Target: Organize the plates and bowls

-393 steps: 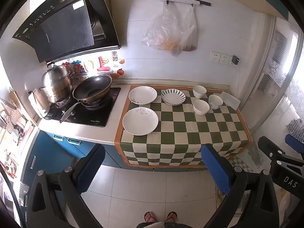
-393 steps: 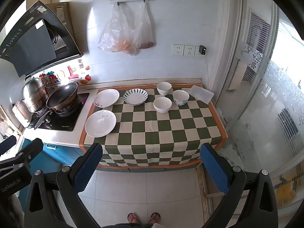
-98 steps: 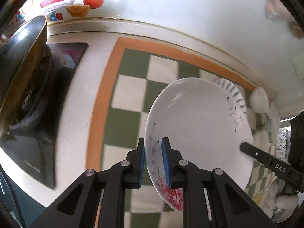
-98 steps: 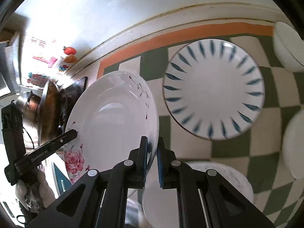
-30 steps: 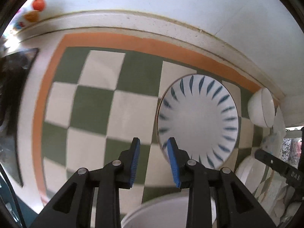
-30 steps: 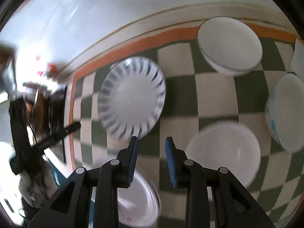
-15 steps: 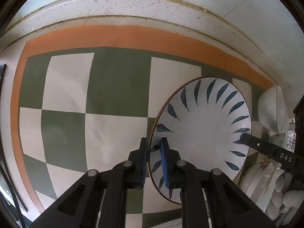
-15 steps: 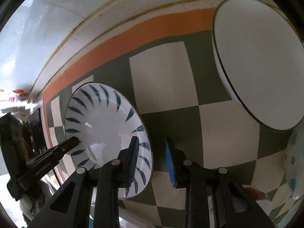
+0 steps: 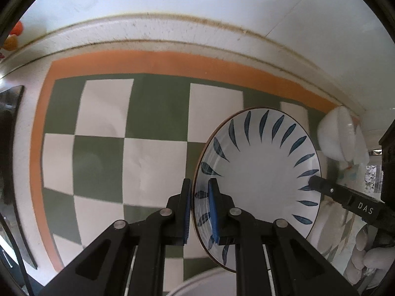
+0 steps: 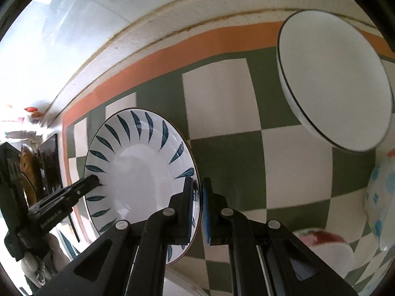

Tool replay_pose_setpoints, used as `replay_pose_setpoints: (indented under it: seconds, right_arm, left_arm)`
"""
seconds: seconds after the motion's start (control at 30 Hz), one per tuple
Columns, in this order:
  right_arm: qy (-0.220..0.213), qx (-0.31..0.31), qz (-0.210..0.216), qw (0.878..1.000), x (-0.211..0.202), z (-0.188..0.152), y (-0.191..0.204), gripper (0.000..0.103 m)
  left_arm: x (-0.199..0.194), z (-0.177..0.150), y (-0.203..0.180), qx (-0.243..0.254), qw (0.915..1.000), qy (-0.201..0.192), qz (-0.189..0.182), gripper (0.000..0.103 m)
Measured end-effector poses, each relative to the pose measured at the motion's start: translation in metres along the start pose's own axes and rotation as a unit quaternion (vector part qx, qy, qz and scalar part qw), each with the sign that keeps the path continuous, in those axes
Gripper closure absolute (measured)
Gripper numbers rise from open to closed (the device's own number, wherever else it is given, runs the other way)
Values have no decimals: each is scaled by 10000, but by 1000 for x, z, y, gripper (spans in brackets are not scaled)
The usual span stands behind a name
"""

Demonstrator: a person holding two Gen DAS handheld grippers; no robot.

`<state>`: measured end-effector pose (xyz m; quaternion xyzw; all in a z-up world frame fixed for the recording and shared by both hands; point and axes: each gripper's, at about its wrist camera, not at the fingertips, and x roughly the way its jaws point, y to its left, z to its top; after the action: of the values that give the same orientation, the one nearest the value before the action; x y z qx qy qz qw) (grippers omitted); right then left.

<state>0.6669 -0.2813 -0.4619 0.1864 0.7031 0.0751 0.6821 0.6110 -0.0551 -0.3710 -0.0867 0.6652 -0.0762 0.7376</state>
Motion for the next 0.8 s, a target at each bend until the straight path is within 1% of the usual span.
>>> replay_pose_setpoints:
  seconds: [0.1,0.17,0.3,0.4,0.5,0.63,0.8]
  right_arm:
    - [-93,-76,80,9999,-21,-12,1,95]
    - [-163,-141,129,9997,-34,-23,3,95]
    - [-318,-359,239,9986,-65,-53,9,95]
    - [-346,-515,249,9978,-75,-79,17,95]
    - [-320,-665,254,9969,-81,-107,21,95]
    - [-256,-766,342,9961,-88,-141,16,95]
    - [-150,-873,402,9953,-84,-180,14,95]
  left_arm:
    - [-22,-11,2,0,9999,-134,-43,92]
    - [-37,-25,-2,98,9997,-240,-27,92]
    - [-60,-56,-2,91,9991,-413,18,92]
    - [-74,-77,0,35,9988,-484,23,92]
    - [-83,-99,1,20,9985,-552,22,92]
    - [-89,-129,4,-48,9984,-568,45,92]
    - [-85,-157,9,-97,9987,-490,63,92]
